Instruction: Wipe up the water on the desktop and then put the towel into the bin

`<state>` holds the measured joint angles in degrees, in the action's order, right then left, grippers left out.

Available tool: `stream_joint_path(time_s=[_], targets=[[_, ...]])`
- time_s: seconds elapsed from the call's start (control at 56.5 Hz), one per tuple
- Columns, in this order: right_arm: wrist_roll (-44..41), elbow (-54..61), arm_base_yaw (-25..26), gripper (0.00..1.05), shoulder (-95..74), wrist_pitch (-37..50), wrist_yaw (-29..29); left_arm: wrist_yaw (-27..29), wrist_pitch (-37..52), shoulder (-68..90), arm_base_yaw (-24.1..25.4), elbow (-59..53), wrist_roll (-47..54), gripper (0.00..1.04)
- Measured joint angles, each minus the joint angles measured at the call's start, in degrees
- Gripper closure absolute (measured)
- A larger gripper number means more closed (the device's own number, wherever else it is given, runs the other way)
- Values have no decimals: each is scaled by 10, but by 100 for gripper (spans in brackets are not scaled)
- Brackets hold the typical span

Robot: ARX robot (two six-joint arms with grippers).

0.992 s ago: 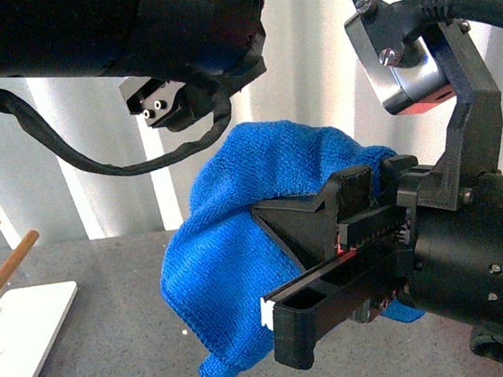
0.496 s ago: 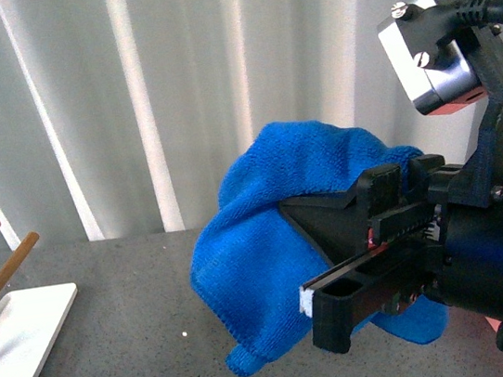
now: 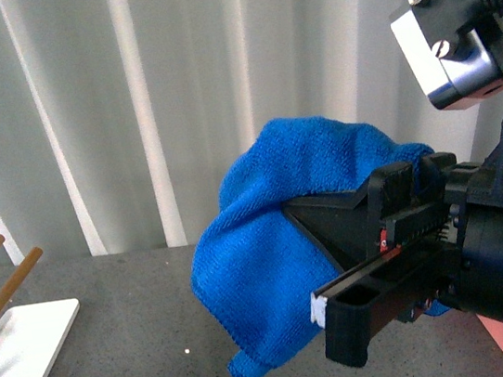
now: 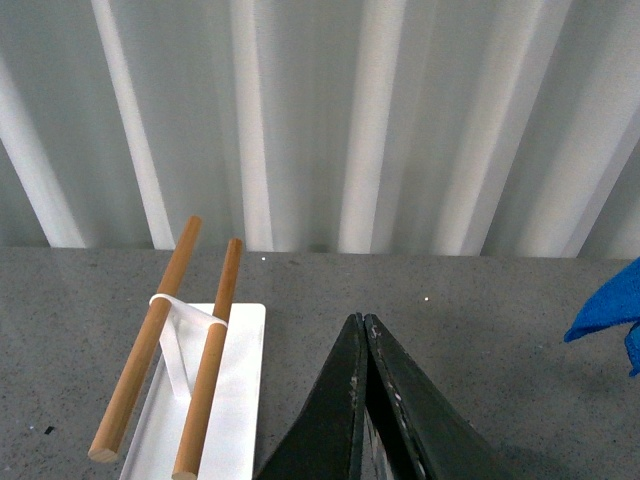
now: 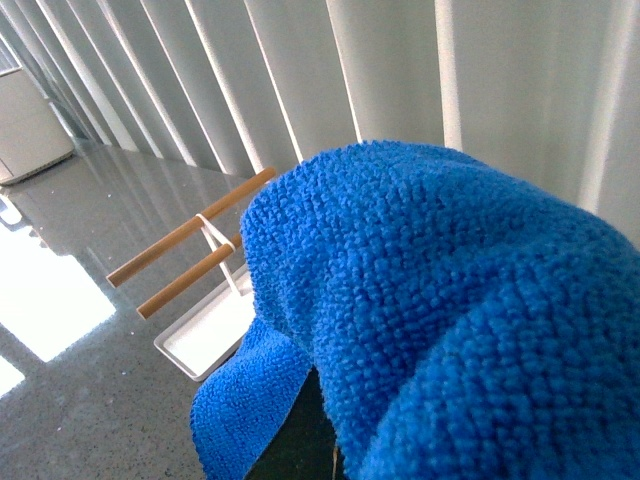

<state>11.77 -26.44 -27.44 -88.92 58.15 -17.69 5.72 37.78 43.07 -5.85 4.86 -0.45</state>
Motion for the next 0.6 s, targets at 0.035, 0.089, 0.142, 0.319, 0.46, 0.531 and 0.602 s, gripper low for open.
stream_joint_path(time_s=[0.035, 0.089, 0.142, 0.319, 0.46, 0.531, 0.602], targets=[[0, 0, -1, 99, 0, -2, 0, -3, -7, -10, 3, -3, 0, 101], [0, 0, -3, 99, 0, -4, 1, -45, -23, -31, 31, -10, 0, 101], [0, 0, -5, 99, 0, -4, 3, -54, -35, -49, 47, -15, 0, 101], [-1, -1, -17, 99, -2, -6, 14, -54, -35, -83, 57, -35, 0, 101], [-2, -2, -22, 99, -2, -9, 16, -56, -81, -130, 57, -36, 0, 101], [-4, -2, -22, 99, -2, -11, 17, -56, -100, -152, 57, -36, 0, 101], [-5, -2, -22, 99, -2, -13, 18, -56, -121, -175, 57, -36, 0, 101]])
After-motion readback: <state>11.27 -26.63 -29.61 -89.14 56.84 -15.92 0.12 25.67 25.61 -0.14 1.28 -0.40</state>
